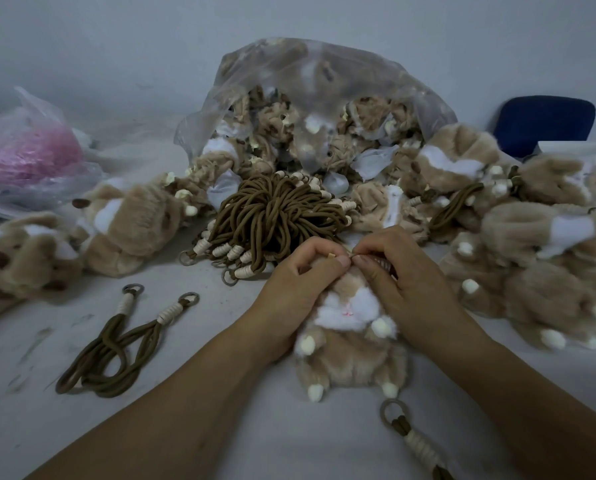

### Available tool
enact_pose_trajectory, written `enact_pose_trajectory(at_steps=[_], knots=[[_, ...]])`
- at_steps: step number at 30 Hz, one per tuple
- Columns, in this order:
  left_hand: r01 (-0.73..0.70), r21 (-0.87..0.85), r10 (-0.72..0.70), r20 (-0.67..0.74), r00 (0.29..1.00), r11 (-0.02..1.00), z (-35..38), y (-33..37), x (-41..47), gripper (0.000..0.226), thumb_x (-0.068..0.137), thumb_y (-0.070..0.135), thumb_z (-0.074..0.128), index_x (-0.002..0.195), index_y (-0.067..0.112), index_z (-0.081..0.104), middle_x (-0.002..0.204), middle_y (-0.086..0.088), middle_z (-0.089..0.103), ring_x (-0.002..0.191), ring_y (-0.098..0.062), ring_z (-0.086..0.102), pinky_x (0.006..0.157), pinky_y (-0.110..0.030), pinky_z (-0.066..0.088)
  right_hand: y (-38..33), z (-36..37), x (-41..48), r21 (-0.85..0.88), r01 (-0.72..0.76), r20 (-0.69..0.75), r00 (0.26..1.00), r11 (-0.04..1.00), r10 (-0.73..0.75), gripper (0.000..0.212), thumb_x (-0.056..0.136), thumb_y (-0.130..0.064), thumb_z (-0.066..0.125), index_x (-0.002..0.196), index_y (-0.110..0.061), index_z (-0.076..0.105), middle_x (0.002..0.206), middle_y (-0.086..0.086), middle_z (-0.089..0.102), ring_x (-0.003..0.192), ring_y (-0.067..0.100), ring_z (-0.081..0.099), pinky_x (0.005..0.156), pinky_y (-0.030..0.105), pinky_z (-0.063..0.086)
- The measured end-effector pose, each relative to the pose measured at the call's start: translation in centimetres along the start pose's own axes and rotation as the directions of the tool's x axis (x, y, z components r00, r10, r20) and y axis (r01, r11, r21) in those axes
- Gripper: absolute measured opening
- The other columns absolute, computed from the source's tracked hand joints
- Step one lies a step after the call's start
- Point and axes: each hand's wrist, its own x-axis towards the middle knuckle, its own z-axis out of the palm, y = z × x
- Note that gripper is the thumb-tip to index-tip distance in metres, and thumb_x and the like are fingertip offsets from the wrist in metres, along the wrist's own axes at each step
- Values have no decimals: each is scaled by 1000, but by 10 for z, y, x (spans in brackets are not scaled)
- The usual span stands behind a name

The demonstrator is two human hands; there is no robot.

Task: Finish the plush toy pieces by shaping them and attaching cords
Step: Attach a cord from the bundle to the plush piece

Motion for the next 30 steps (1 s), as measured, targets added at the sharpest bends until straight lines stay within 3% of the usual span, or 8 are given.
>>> enact_pose_trajectory(at_steps=[7,12,17,22,27,30], knots=[[-30,35,31,-34,999,999,1,-2,0,9,82,28,65,74,30,67,72,9,65,67,-1,61,58,-16,49,-1,1,-1,51,-66,19,998,996,65,10,94,-22,47,100,-27,53,94,-17,50,90,-7,48,74,5,35],[-33,18,34,-43,998,999,0,-4,1,7,81,26,67,74,28,66,83,4,70,76,-6,65,64,-18,52,-3,1,-3,74,-126,15,992,989,125,18,90,-34,50,105,-44,48,102,-25,54,97,-8,51,75,5,39],[-20,-64,20,-1,1000,998,0,-1,0,7,80,32,74,83,27,71,82,5,71,75,-5,67,63,-18,53,1,1,-1,34,-123,53,991,992,122,26,94,-31,47,119,-34,55,104,-26,50,101,-7,49,81,4,35],[-17,11,17,0,1000,1000,3,-2,0,8,88,27,69,79,30,69,76,10,68,71,-1,63,61,-16,50,2,-2,-2,-54,-68,36,997,996,70,33,97,-26,41,122,-18,62,109,-6,53,101,-1,46,87,6,33],[-28,4,28,-10,1000,1000,5,0,0,7,80,34,72,75,30,68,74,9,68,68,-2,64,60,-16,51,-2,-2,2,-170,-30,15,999,985,33,37,95,-28,41,122,-12,61,110,3,59,99,19,54,87,35,44],[-27,-9,27,-25,999,1000,3,-4,2,17,88,22,70,73,29,68,73,8,67,66,-3,63,58,-17,50,-5,-1,2,-201,-47,5,999,978,49,30,91,-26,49,116,-14,62,106,0,62,96,20,56,84,35,43]])
